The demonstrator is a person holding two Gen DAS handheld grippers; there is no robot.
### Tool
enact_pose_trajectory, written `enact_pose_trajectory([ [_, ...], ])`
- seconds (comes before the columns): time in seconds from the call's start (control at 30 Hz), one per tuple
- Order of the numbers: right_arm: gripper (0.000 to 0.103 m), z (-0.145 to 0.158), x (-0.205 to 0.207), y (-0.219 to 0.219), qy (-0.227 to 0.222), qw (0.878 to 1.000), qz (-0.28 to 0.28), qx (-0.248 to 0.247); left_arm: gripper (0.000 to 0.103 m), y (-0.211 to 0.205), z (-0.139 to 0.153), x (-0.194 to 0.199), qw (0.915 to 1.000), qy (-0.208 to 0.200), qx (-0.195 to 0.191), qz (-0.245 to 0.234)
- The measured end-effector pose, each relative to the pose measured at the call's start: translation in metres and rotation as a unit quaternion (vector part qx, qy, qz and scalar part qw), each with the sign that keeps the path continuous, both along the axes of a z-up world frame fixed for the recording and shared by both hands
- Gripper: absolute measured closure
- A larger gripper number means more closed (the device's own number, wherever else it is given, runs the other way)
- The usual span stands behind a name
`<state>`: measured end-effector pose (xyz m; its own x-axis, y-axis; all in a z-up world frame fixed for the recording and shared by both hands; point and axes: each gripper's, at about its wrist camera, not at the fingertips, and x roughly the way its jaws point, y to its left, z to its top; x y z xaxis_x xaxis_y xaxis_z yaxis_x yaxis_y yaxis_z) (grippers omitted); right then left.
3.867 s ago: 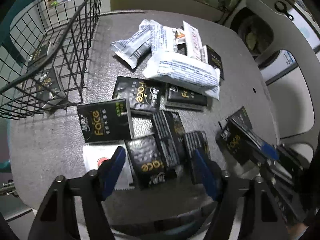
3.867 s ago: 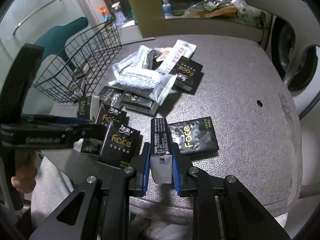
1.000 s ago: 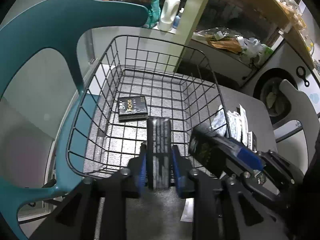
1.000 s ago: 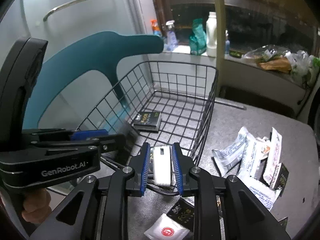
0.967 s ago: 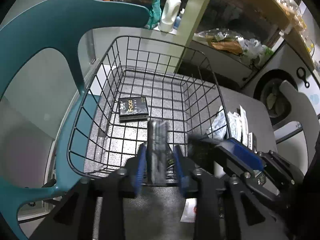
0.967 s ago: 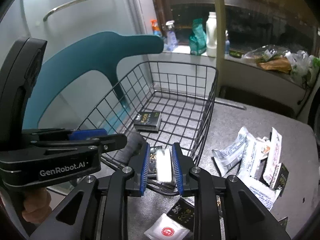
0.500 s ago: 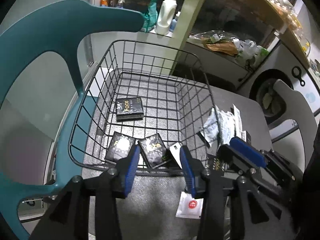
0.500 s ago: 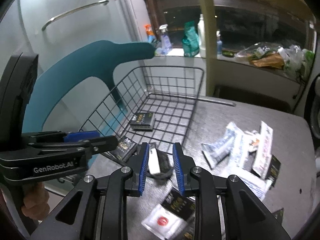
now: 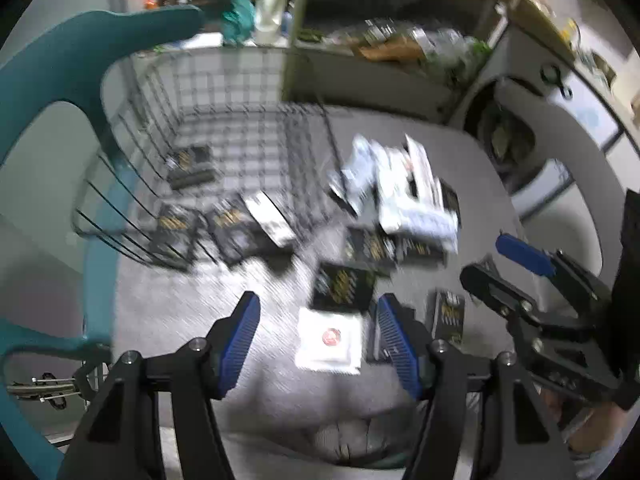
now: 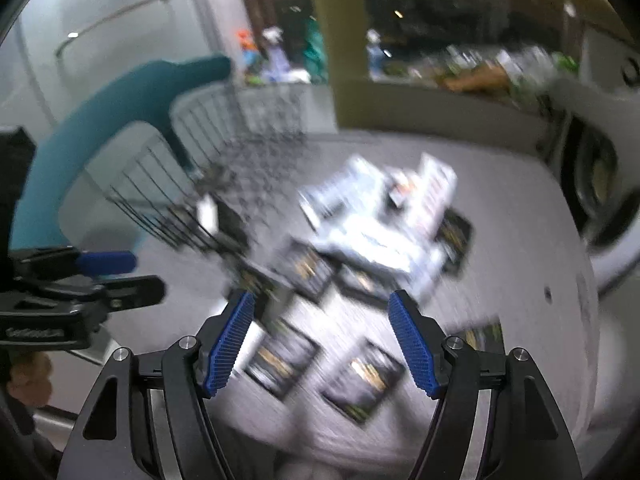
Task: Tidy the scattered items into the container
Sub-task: 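Grasp a black Face tissue pack with the left tool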
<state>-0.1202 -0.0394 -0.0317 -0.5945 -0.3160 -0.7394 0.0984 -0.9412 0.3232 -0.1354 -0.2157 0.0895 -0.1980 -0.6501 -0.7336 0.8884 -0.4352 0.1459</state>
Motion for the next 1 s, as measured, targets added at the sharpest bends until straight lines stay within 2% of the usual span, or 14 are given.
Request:
enact_pose_trajectory([
  [0.07,0.033,-0.022,0.008,0.012,-0.028,1.0,-0.012,-0.006,0.036,0.004,-0.018,-0.009,0.9998,-0.015,0.011,-0.005],
  [0.17,0.033,-0.04,0.022,0.024,-0.045,0.999,-0.025,-0.011,0.036,0.004,-0.047,-0.025,0.9988,-0.037,0.031,-0.008],
  [0.33,0.033,-0.05,0.039,0.045,-0.051,0.998,-0.036,-0.006,0.037,-0.006,-0.087,-0.051,0.9964,-0.062,0.057,-0.002],
  [0.43,0.033,-0.053,0.045,0.055,-0.051,0.998,-0.041,-0.008,0.036,-0.01,-0.1,-0.065,0.9955,-0.073,0.06,0.004],
  [0.6,0.033,-0.056,0.043,0.054,-0.056,0.997,-0.043,-0.013,0.037,-0.017,-0.114,-0.078,0.9936,-0.093,0.063,0.017],
  [0.7,0.033,-0.059,0.041,0.052,-0.059,0.997,-0.042,-0.016,0.051,-0.021,-0.124,-0.079,0.992,-0.102,0.071,0.023],
  [1.0,0.033,-0.071,0.02,0.022,-0.07,0.997,-0.036,-0.025,0.051,-0.018,-0.112,-0.055,0.9919,-0.098,0.069,0.043],
])
